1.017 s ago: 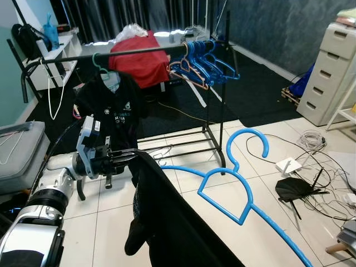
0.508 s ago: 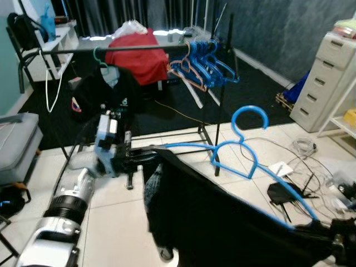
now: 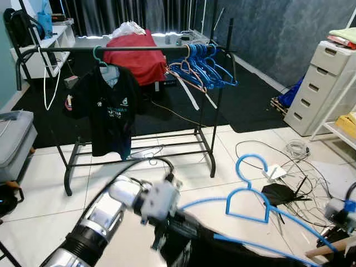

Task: Hang hanger

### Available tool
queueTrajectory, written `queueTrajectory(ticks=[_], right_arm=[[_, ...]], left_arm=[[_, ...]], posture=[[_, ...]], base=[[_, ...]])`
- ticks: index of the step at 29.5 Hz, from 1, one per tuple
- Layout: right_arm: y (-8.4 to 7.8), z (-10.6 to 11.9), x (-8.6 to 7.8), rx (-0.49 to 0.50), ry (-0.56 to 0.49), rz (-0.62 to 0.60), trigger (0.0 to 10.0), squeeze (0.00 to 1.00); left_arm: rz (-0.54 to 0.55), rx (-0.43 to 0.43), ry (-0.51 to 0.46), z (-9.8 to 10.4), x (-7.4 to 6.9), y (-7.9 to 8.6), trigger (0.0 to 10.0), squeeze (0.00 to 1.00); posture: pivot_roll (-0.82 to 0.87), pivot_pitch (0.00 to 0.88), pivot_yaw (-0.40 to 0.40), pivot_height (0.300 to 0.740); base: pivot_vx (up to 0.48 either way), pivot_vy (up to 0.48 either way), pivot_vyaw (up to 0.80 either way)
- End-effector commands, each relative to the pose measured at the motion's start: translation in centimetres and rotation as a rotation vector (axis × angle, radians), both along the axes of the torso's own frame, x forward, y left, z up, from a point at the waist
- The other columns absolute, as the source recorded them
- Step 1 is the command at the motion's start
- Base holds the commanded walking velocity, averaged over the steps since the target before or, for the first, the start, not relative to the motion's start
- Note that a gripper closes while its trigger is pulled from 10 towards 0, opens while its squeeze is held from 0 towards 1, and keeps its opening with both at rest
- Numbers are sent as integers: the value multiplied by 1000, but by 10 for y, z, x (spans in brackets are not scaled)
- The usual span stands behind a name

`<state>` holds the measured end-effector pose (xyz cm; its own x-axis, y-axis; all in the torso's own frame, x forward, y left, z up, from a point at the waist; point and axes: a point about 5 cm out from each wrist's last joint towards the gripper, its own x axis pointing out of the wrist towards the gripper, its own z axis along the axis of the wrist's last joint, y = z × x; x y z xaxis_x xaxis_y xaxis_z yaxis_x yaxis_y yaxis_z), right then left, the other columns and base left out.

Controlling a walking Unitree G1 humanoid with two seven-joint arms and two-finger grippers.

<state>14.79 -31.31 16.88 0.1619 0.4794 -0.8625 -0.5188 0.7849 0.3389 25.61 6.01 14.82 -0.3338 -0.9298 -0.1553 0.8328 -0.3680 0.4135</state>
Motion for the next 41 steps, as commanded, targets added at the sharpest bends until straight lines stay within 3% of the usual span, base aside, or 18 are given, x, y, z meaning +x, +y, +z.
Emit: queueTrajectory(ticks=[1, 5, 6, 8, 9, 19, 21, 23, 26, 30, 31, 32, 33, 35, 37, 38, 39, 41], right_arm=[[6, -1, 0, -10, -3, 53, 10000, 0], [6, -7, 5, -59, -31, 99, 10000, 0], [8, -9, 11, -64, -89, 118, 10000, 0], [8, -9, 11, -64, -89, 118, 10000, 0], [11, -9, 17, -48, -137, 118, 10000, 0], [22, -11, 28, -12, -261, 129, 10000, 0], [21, -12, 48, -127, -463, 132, 10000, 0], [21, -12, 48, -127, -463, 132, 10000, 0], [23, -8, 72, -256, -665, 112, 10000, 0], [26, -5, 83, -306, -757, 87, 10000, 0], [30, 0, 97, -400, -876, 87, 10000, 0], [30, 0, 97, -400, -876, 87, 10000, 0], [34, 5, 106, -483, -979, 112, 10000, 0], [34, 5, 106, -483, -979, 112, 10000, 0], [43, 10, 118, -647, -1116, 242, 10000, 0], [43, 10, 118, -647, -1116, 242, 10000, 0], [48, 12, 122, -698, -1173, 298, 10000, 0], [48, 12, 122, -698, -1173, 298, 10000, 0]], left_arm=[[-34, -44, -55, 9, -5, -13, 10000, 0], [14, -42, -96, 12, -3, -16, 10000, 0], [98, -85, -78, 20, 3, -18, 10000, 604], [98, -85, -78, 20, 3, -18, 10000, 604], [154, -120, -71, 27, 7, -18, 10000, 1000], [268, -170, -124, 40, 20, -9, 10000, 1000], [365, -269, -142, 59, 31, 3, 10000, 1000], [365, -269, -142, 59, 31, 3, 10000, 1000], [456, -367, -130, 69, 38, 11, 10000, 1000], [498, -406, -116, 72, 39, 13, 10000, 1000], [562, -495, -67, 76, 40, 15, 10000, 824], [562, -495, -67, 76, 40, 15, 10000, 824], [614, -576, -6, 80, 41, 16, 10000, 608], [614, -576, -6, 80, 41, 16, 10000, 608], [667, -706, 152, 83, 41, 17, 10000, 310], [667, -706, 152, 83, 41, 17, 10000, 310], [669, -718, 240, 81, 40, 14, 10000, 137], [669, -718, 240, 81, 40, 14, 10000, 137]], posture=[[-288, 0, -63, 740], [-281, 0, -65, 740], [-278, 0, -60, 740], [-278, 0, -60, 740], [-273, 0, -54, 740], [-271, 0, -36, 740], [-268, 0, -16, 740], [-268, 0, -16, 740], [-265, 0, -6, 740], [-264, 0, -2, 740], [-257, 0, 18, 740], [-257, 0, 18, 740], [-257, 0, 20, 740], [-257, 0, 20, 740], [-250, 0, 37, 740], [-250, 0, 37, 740], [-243, 0, 39, 740], [-243, 0, 39, 740]], base=[[0, 0, 0], [0, 0, 0], [0, 0, 0], [0, 0, 0], [0, 0, 0], [0, 0, 0], [0, 0, 0], [0, 0, 0], [0, 0, 0], [0, 0, 0], [0, 0, 0], [0, 0, 0], [0, 0, 0], [0, 0, 0], [0, 0, 0], [0, 0, 0], [0, 0, 0], [0, 0, 0]])
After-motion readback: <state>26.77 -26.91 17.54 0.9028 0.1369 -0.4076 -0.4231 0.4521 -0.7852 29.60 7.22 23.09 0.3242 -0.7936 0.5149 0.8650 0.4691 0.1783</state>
